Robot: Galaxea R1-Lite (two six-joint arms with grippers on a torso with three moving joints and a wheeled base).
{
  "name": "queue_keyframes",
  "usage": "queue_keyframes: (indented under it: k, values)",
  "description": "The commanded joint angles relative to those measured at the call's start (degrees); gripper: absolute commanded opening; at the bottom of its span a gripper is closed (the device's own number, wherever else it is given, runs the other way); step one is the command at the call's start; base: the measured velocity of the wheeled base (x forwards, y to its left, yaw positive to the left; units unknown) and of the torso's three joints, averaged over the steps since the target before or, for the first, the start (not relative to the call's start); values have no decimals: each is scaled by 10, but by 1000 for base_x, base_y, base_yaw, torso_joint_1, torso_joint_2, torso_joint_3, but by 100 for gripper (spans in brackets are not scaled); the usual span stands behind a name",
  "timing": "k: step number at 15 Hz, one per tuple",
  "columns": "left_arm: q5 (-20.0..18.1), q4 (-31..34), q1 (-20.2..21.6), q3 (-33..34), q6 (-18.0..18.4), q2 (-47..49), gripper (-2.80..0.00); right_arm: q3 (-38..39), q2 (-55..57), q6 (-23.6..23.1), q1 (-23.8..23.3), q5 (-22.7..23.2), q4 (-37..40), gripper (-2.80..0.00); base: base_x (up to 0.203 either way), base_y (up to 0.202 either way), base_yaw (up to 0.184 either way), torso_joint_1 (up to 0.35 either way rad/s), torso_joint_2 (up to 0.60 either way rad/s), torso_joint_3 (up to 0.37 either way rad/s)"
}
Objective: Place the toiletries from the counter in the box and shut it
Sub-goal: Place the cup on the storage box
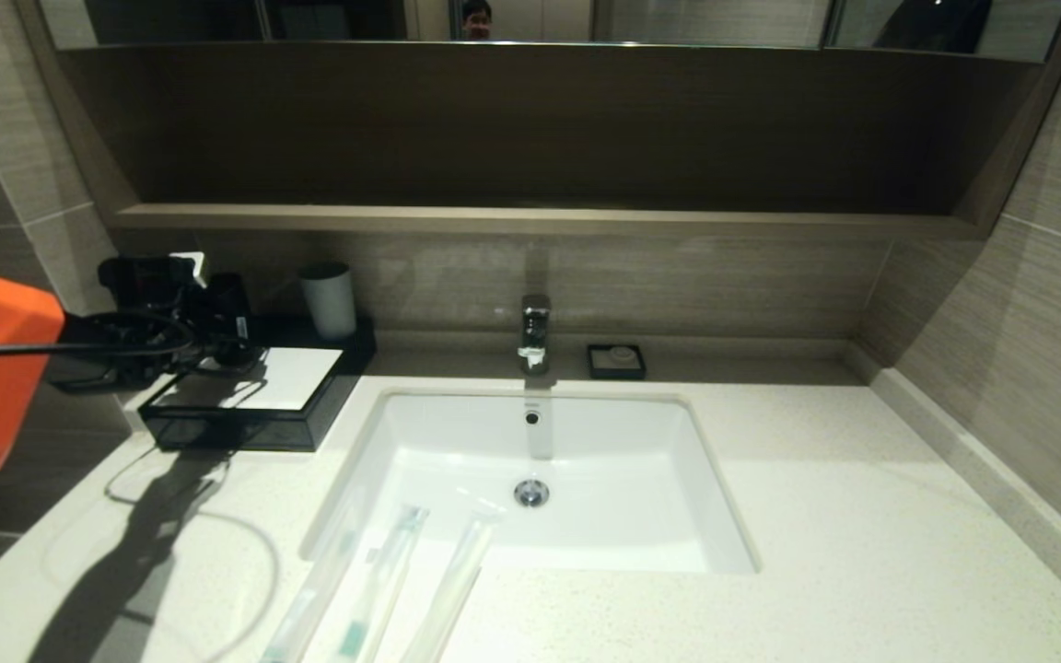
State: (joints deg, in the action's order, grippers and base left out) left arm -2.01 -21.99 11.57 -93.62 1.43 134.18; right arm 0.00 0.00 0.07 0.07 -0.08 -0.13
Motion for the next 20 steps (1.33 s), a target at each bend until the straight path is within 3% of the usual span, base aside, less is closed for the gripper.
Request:
queue_keyframes:
  k: [1,4,5,14,20]
  values:
    - [0,-2,0,-2,0,5,-280,1,-2,0,0,0,0,-280,0,0,0,0,0,0]
    - [-1,-3,0,-2,0,7,-280,1,-2,0,0,0,0,-280,0,0,0,0,0,0]
    - [-1,-3,0,-2,0,7,0,1,-2,0,0,0,0,-280,0,0,0,0,0,0]
    - [-1,-3,1,1,-1,-9,0,1,-2,0,0,0,0,-280,0,0,0,0,0,0]
    - [-1,-3,1,85,0,-82,0,1,0,0,1,0,0,-280,0,0,0,0,0,0]
